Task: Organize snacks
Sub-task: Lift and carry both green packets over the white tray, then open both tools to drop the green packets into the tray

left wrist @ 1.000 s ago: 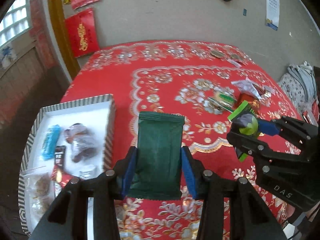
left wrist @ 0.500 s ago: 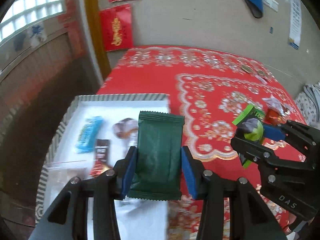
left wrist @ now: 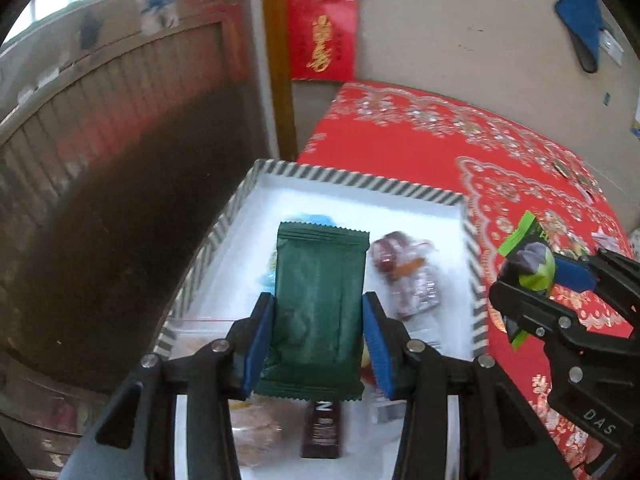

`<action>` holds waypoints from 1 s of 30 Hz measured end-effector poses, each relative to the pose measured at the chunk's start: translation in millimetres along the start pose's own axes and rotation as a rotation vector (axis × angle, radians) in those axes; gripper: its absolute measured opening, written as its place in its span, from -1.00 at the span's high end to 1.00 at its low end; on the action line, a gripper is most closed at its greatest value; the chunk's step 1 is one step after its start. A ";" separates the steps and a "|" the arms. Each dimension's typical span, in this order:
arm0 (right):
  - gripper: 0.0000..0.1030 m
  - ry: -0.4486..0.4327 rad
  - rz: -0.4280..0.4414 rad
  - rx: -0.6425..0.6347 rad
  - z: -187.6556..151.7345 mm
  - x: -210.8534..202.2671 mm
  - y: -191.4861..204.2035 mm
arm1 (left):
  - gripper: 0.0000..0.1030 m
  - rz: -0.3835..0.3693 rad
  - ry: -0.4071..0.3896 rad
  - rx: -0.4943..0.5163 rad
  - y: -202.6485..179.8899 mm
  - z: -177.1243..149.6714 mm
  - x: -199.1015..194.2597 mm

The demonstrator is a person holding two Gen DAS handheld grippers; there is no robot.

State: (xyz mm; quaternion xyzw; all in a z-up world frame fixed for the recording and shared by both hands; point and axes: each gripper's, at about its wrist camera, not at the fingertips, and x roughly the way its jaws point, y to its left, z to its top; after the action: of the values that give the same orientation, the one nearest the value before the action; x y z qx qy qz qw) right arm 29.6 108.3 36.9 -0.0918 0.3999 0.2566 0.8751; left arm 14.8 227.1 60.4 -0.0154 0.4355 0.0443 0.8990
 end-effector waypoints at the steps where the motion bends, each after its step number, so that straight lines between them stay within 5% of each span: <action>1: 0.22 0.011 0.013 0.000 1.5 5.7 2.6 | 0.09 0.005 0.006 -0.006 3.7 -0.5 2.8; 21: 0.19 0.109 0.092 -0.019 -0.6 54.1 34.6 | -0.04 0.032 0.047 -0.049 27.3 -9.4 25.5; 25: 0.19 0.100 0.107 -0.018 -1.1 49.5 35.0 | -0.48 0.035 0.052 -0.077 31.4 -8.3 26.8; 30: 0.18 0.053 0.144 0.027 -1.2 36.0 27.5 | -0.76 0.042 0.024 -0.113 36.2 -5.2 16.3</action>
State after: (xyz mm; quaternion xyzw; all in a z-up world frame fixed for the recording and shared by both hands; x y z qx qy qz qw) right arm 34.1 144.8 10.5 -0.0577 0.4320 0.3108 0.8447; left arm 17.4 263.9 44.8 -0.0576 0.4432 0.0877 0.8903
